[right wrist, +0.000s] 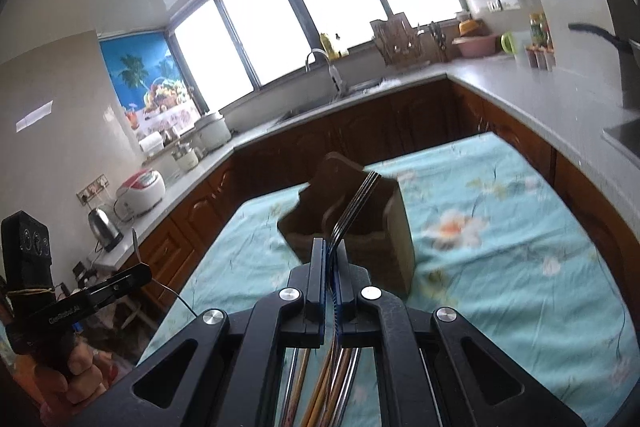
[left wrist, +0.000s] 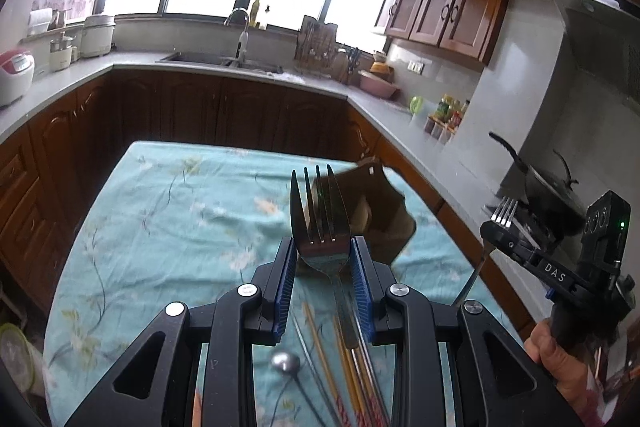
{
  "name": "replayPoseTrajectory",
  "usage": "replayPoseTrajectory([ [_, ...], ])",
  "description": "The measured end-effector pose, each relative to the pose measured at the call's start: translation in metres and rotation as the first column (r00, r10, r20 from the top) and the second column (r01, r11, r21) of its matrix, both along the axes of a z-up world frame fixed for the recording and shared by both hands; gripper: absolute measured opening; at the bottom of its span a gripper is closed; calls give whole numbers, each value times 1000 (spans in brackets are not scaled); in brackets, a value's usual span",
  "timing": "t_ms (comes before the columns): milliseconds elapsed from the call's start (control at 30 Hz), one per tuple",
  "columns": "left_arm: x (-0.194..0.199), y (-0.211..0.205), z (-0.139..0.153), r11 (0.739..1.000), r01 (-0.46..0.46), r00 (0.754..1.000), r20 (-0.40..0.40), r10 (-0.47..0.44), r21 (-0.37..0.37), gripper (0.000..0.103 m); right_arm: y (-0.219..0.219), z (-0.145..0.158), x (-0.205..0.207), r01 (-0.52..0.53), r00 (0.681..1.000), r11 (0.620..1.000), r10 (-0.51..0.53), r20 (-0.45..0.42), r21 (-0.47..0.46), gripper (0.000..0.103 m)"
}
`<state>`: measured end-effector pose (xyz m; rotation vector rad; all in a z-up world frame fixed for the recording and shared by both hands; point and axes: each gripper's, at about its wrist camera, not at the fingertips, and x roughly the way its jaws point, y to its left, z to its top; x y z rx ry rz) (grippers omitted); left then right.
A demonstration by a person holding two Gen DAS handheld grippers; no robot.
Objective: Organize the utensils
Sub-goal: 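Lift both held silver forks and carry them over the wooden holder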
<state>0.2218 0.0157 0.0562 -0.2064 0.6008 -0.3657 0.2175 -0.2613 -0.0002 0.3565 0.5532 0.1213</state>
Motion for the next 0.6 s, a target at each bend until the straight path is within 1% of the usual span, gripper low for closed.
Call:
replayPoseTrajectory([
  [200,35,-4,4,1000,-22,999,35,22,-18,26,-11,14,33,23,998,1000,-22,59,-12,3],
  [367,77,-10,3,998,-53,996,64,56,-41,26,-21,26,62,61,990,998,-60,130,-4,3],
  [467,102,-19,-2,996,-71,995,72,75,-50,26,-22,29,80,77,984,997,-74,163,-13,3],
  [600,134,-34,-16,995,-88,993,74,92,-55,26,-20,30,102,94,979,994,-82,189,-52,3],
])
